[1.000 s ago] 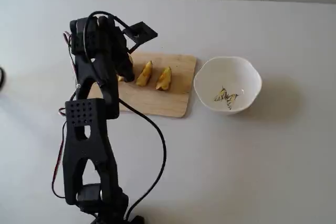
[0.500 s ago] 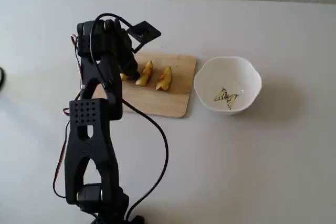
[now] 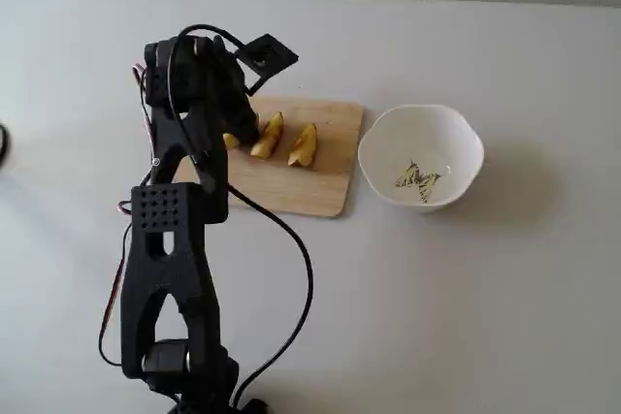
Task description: Pick up the third from the right apple slice from the cutting board and place it into the bowl
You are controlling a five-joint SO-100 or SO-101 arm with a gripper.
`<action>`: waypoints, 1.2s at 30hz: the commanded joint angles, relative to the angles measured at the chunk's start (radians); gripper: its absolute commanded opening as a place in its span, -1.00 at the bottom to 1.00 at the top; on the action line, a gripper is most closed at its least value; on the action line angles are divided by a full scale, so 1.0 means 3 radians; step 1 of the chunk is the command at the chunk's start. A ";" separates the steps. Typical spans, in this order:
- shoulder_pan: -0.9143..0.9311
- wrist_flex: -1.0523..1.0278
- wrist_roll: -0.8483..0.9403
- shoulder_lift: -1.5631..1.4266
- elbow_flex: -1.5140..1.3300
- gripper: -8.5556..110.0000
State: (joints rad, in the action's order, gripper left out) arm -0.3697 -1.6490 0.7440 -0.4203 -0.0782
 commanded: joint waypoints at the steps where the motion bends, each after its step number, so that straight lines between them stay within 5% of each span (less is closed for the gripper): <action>1: -0.0010 -0.0066 -0.0005 -0.0010 0.0102 -0.86; 16: -0.0082 -0.0358 -0.0639 -0.0624 0.0777 -0.86; 25: 0.1012 -0.0399 -0.1084 -0.1391 0.0777 -0.86; 36: 0.2347 -0.0532 -0.1150 -0.1094 0.0741 -0.86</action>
State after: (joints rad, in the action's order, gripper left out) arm 0.2531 -1.7763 0.3835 -0.7271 0.0982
